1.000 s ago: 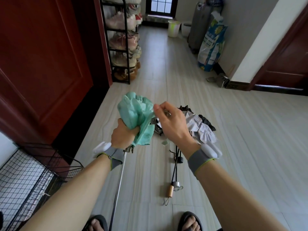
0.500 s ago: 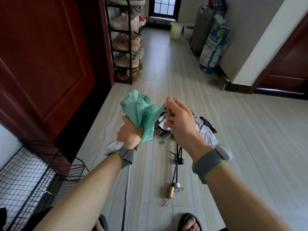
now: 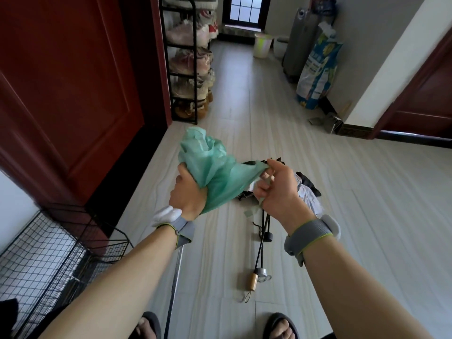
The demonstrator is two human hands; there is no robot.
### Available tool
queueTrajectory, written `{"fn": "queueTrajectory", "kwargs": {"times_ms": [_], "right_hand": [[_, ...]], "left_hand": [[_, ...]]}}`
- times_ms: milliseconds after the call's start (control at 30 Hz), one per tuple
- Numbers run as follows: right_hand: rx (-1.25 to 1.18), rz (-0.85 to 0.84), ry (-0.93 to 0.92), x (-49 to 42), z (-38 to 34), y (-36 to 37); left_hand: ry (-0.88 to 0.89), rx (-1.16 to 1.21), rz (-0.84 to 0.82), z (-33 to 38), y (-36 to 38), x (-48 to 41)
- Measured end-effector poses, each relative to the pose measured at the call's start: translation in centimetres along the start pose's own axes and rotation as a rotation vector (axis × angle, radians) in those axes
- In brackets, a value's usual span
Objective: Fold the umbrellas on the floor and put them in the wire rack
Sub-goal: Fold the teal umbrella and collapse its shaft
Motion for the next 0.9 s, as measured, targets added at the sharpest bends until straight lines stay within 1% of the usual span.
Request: {"fn": "queueTrajectory", "kwargs": {"times_ms": [33,100,167,200,267,367,433,467,500,533,600,667,733,767,800,900], "right_hand": [[-0.031,-0.013,0.013,-0.1,0.0,0.1],[-0.038,-0.102,0.002,0.5,-0.4,1.7],[0.046,-0.189,-0.046,1.5,-0.7,4.2],[0.121,-0.200,-0.086,1.6,-0.8,4.9],[0.247,-0.177,-0.156,1.4,-1.2,5.2],[0.344,-0.145,-0.185,0.8,-1.8,3.9],[0.366,-0.165,-0.187,0.6,-1.8,3.2],[0.365,-0.174,-0.197,0.5,-1.8,2.9],[0.354,-0.170,-0.203,0.3,-1.7,2.7],[0.332,-0.160,-0.201,0.1,-1.6,2.3],[0.257,-0.141,-0.172,-0.2,-1.5,1.5],[0.176,-0.139,-0.128,-0.4,-1.4,0.8],[0.101,-0.135,-0.098,-0.4,-1.4,0.4],[0.068,-0.136,-0.083,-0.3,-1.3,0.3],[0.035,-0.141,-0.072,-0.2,-1.1,0.3],[-0.030,-0.170,-0.046,0.4,-0.8,1.2]], "left_hand": [[0.033,-0.089,0.011,0.2,0.2,0.1],[0.096,-0.302,0.017,0.8,0.8,0.7],[0.150,-0.424,-0.041,1.7,2.1,1.7],[0.171,-0.447,-0.075,2.1,2.8,2.3],[0.237,-0.445,-0.106,3.1,3.9,3.6],[0.421,-0.405,-0.037,4.9,4.2,6.0],[0.479,-0.359,-0.078,5.5,4.5,7.3],[0.505,-0.289,-0.123,5.7,4.6,7.8],[0.516,-0.165,-0.179,5.8,4.7,8.1],[0.474,0.001,-0.238,5.8,4.5,8.1],[0.247,0.308,-0.388,4.8,4.6,7.2],[0.087,0.551,-0.536,4.7,4.9,7.0],[-0.077,0.858,-0.641,5.1,5.1,7.2],[-0.145,0.950,-0.662,5.2,5.2,7.3],[-0.195,0.998,-0.639,5.1,5.1,7.3],[-0.163,0.889,-0.462,3.4,5.4,6.3]]}}
Point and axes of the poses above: each hand's wrist, its own x-axis away from the middle knuckle, its own y-axis out of the palm, z = x × y, the point moved 8 cm from there along -x, towards the middle knuckle, and after that the axes turned 8 degrees about x, right-handed, at the moved point
